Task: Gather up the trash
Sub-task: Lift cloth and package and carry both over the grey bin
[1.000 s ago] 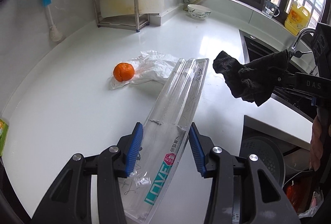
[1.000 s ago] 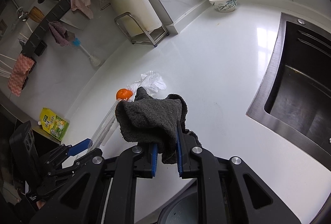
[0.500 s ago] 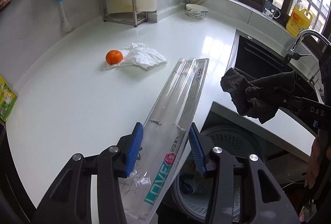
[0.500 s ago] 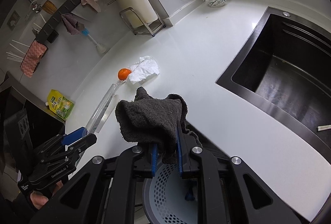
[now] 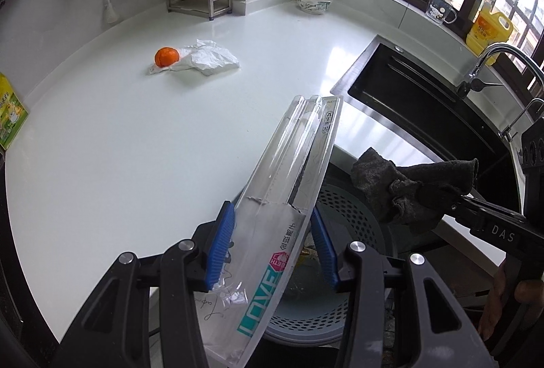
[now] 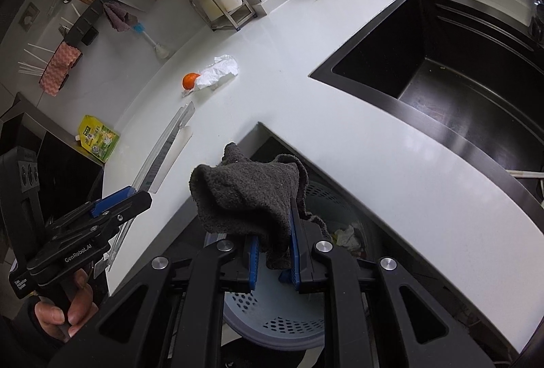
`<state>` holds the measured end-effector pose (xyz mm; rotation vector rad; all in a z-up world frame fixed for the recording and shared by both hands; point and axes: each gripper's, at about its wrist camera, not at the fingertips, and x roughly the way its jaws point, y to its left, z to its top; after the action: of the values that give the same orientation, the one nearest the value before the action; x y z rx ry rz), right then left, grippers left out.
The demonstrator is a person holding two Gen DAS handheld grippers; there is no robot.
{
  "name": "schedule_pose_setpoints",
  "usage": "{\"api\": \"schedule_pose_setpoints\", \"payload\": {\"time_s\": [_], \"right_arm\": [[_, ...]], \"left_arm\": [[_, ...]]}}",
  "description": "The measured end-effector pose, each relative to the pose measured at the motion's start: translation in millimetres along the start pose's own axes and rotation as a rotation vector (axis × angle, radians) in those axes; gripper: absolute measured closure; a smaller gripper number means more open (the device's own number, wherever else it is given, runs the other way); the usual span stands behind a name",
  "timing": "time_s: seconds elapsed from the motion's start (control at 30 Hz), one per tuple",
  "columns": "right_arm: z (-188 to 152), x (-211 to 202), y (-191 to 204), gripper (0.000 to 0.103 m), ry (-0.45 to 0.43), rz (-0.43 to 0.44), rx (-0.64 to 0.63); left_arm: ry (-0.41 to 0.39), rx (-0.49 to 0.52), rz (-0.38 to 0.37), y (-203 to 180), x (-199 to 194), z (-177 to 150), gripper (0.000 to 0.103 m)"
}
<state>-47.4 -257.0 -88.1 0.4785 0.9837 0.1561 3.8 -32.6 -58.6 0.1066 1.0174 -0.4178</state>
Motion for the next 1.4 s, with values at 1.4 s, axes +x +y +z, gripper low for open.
{"api": "schedule_pose_setpoints", "payload": {"time_s": [1.4], "right_arm": [[-51.2,48.3,0.0,0.087,0.130,-0.137,-0.210]], "left_arm": [[0.238,-0.089,0.112,-22.9,62.2,-69.9,0.056]]}}
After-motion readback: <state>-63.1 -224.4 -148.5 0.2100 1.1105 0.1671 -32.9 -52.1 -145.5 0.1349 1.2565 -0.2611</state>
